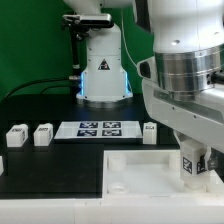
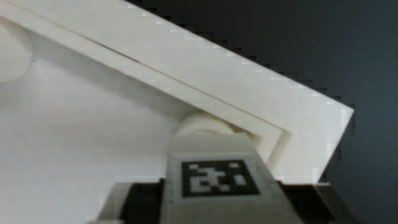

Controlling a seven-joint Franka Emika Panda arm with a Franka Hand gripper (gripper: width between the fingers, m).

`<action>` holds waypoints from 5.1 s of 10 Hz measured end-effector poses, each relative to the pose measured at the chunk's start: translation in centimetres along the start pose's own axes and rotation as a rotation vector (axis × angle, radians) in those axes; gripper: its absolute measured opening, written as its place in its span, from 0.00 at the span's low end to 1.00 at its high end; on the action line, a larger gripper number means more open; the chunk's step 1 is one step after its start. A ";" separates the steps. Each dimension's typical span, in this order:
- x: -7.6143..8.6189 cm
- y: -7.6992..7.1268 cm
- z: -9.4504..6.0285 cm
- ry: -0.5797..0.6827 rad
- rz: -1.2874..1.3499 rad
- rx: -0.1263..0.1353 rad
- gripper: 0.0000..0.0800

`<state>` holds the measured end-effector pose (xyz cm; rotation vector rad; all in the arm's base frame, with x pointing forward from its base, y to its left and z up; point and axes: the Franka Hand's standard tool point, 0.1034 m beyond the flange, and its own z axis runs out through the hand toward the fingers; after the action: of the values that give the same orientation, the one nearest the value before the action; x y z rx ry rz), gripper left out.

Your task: Assemble one leg

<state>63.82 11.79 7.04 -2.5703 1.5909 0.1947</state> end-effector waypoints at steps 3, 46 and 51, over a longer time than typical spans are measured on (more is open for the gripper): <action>0.0 0.2 -0.1 -0.010 -0.207 -0.014 0.70; 0.7 -0.5 -1.2 0.096 -1.391 -0.084 0.50; 0.7 -0.5 -1.2 0.096 -1.322 -0.079 0.36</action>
Offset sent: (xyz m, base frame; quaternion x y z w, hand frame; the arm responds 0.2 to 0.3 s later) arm 0.0021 -0.0034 0.0049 -0.0246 -0.0425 -0.3467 0.9367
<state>64.64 11.22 8.12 -3.0657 -0.3293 -0.0076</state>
